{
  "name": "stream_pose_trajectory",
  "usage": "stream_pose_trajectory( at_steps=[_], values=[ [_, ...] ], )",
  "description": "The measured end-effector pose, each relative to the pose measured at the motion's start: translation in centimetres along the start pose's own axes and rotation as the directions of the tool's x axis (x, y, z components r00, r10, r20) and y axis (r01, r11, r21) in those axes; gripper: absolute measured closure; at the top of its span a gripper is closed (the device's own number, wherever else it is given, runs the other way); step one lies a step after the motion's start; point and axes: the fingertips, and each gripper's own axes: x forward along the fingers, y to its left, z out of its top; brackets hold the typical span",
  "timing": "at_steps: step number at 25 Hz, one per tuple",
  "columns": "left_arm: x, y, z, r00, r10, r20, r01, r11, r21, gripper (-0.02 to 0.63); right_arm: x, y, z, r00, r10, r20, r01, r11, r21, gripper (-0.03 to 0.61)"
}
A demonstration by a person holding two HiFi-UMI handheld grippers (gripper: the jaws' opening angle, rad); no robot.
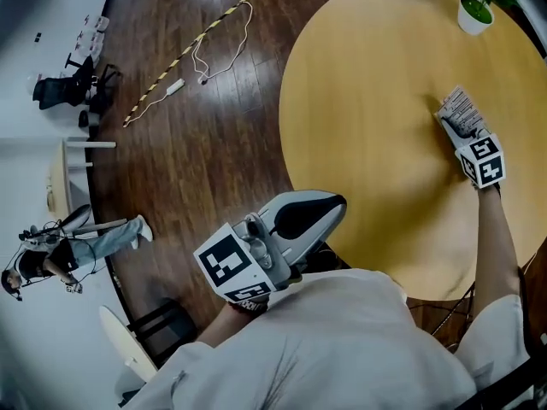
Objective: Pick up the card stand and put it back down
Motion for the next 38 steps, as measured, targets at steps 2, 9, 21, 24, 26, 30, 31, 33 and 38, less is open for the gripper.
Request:
stream_pose_trajectory(
  at_steps=[2,9,21,24,26,30,31,33,38],
  values=[
    [0.0,0.5,-0.2,1.0,0.017,0.002,-0.017,1.0,-0.003,0.623,0.3,0.3,-0.5,1.0,0.011,0.006,-0.011,0.999,-0.037,0.472],
    [0.8,0.6,-1.7,0.999,0.018,-0.051,-0.02,0.999,-0.041,0.623,0.5,0.1,-0.7,0.998,-0.003,0.055,0.007,0.997,-0.077,0.448],
    [0.2,-0.3,-1.4,1.0,-0.017,-0.014,0.016,0.997,-0.078,0.623,-2.6,-0.7,-3.9,0.991,-0.122,0.047,0.117,0.989,0.085,0.138],
    [-0.7,-1.5,-1.3,0.999,-0.034,-0.005,0.034,0.997,-0.068,0.623,-3.7,0.5,-5.2,0.991,-0.133,0.019,0.13,0.984,0.118,0.101],
    [-1.4,-2.1,-1.1,0.999,-0.046,0.0,0.046,0.997,-0.058,0.623,-3.8,1.0,-5.6,0.991,-0.132,-0.007,0.132,0.981,0.144,0.071],
    [-3.2,-4.2,-0.6,0.998,-0.062,0.008,0.063,0.997,-0.04,0.623,-5.0,2.5,-5.9,0.99,-0.133,-0.039,0.138,0.968,0.208,0.011],
    [-3.9,-4.8,-0.7,0.998,-0.065,0.011,0.065,0.997,-0.034,0.623,-5.7,2.9,-6.1,0.989,-0.143,-0.041,0.148,0.964,0.219,0.011],
    [-5.2,-5.7,-1.1,0.997,-0.073,0.027,0.073,0.997,-0.019,0.623,-7.4,3.7,-6.6,0.984,-0.175,-0.032,0.177,0.955,0.236,0.011],
    [-8.8,-6.5,-1.8,0.992,-0.096,0.084,0.097,0.995,-0.011,0.623,-13.1,7.0,-7.1,0.941,-0.335,0.042,0.294,0.873,0.389,0.011]
  ],
)
